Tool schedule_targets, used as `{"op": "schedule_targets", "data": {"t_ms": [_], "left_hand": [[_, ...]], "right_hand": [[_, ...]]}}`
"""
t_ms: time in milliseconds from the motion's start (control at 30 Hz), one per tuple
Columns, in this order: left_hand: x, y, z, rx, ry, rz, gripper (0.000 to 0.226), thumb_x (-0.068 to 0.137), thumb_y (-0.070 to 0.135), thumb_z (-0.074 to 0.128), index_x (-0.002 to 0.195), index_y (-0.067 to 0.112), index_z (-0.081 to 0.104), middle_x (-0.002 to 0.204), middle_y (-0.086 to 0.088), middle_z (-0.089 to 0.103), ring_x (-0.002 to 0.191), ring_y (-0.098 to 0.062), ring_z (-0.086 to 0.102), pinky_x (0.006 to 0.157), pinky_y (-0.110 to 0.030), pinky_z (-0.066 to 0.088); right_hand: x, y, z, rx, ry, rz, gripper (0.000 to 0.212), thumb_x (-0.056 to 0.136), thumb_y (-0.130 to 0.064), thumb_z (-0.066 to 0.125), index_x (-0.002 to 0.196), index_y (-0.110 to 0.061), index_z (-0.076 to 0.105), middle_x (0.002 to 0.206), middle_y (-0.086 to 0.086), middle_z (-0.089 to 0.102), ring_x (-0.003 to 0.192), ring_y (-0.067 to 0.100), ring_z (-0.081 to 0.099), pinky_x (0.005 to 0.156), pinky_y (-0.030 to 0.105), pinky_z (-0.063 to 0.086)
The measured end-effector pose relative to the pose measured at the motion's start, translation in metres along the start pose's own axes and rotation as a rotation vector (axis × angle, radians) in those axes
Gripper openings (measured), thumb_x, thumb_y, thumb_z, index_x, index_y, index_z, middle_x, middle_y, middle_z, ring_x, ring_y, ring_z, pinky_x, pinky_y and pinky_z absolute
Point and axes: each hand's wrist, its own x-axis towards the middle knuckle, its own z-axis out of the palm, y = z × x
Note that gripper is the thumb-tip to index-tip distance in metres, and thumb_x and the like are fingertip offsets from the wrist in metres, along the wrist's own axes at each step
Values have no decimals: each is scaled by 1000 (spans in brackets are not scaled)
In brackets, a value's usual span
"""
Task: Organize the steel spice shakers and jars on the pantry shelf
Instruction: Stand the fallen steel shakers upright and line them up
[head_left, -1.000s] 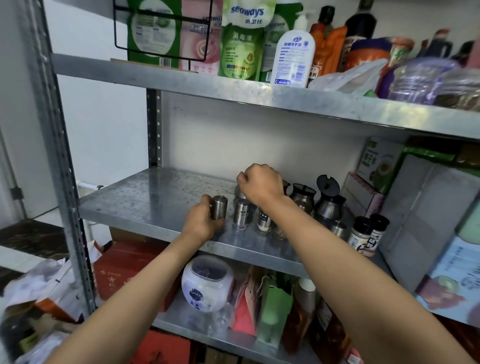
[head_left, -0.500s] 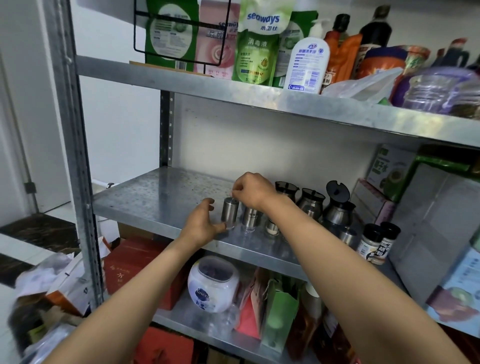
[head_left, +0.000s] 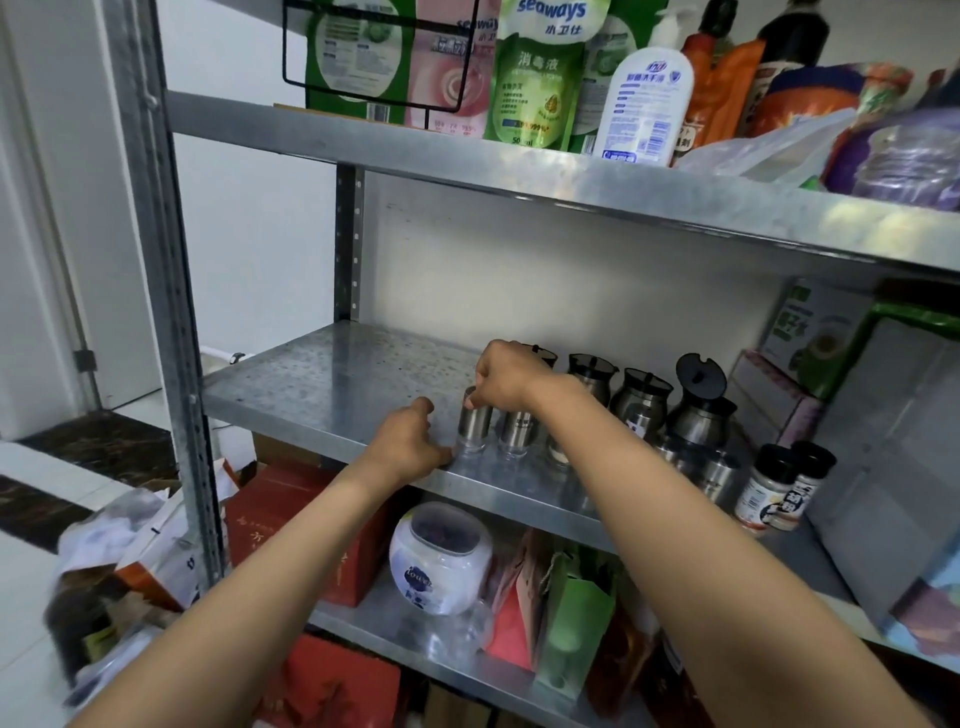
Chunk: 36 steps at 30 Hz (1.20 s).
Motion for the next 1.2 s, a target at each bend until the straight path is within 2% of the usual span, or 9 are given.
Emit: {"op": "schedule_targets", "data": {"t_ms": [100, 267, 433, 533, 633, 767, 833, 1033, 1200], "left_hand": [[1, -1, -1, 17, -4, 1, 65, 70, 27, 80, 122, 5, 48, 92, -2, 58, 82, -19, 57, 70, -27, 46], [0, -2, 0, 16, 4, 8, 61, 70, 29, 80, 118, 5, 51, 97, -9, 63, 86, -24, 61, 75, -30, 49], [-2, 0, -1, 24, -4, 25, 60, 72, 30, 79, 119, 4, 51, 96, -10, 64, 86, -25, 62, 76, -34, 51], [-4, 1, -2, 47, 5, 35, 60, 72, 31, 79, 118, 3, 53, 104, -15, 65, 95, -29, 62, 82, -38, 52], [-7, 2, -2, 60, 11, 50, 55, 74, 31, 78, 114, 2, 54, 103, -16, 65, 95, -31, 62, 81, -39, 51], [-8, 2, -2, 66, 13, 58, 54, 74, 31, 77, 113, 2, 55, 100, -17, 65, 93, -31, 62, 80, -40, 52], [-8, 2, -2, 69, 10, 56, 54, 74, 31, 77, 114, 1, 54, 102, -18, 65, 95, -32, 61, 82, -41, 51], [-11, 3, -1, 67, 2, 35, 55, 76, 30, 75, 118, 2, 53, 111, -16, 63, 102, -31, 60, 85, -37, 50], [-11, 4, -4, -17, -3, 20, 59, 79, 22, 71, 128, 2, 46, 124, -18, 58, 110, -32, 58, 92, -38, 50]], "right_hand": [[2, -2, -6, -13, -64, 5, 24, 75, -23, 82, 71, -12, 61, 75, 3, 61, 72, 20, 57, 56, 23, 41], [2, 4, -7, 23, -89, -14, 8, 78, -16, 73, 75, -12, 66, 78, 5, 65, 71, 19, 56, 57, 24, 41], [2, 2, 1, 89, 3, 4, 36, 78, -36, 74, 61, -17, 49, 58, 0, 45, 53, 17, 43, 50, 25, 31], [4, 3, 5, 84, 44, 10, 40, 78, -35, 77, 57, -18, 47, 55, 0, 46, 55, 18, 45, 51, 26, 32], [5, 2, 7, 109, 35, 22, 35, 75, -30, 81, 61, -17, 53, 59, 1, 49, 59, 18, 48, 55, 26, 36], [5, -1, 3, 113, 1, 33, 21, 73, -23, 84, 76, -8, 70, 70, 3, 61, 67, 17, 56, 58, 23, 43], [2, -2, 1, 118, -8, 29, 16, 74, -19, 82, 76, -7, 70, 70, 3, 61, 69, 17, 57, 55, 21, 42], [-2, -2, -1, 152, -16, 27, 9, 75, -12, 77, 82, -8, 72, 80, 4, 66, 79, 18, 61, 64, 23, 47], [-6, 0, 0, 204, -9, 44, 15, 74, -14, 78, 86, -7, 73, 85, 4, 68, 82, 18, 63, 75, 30, 54]]}}
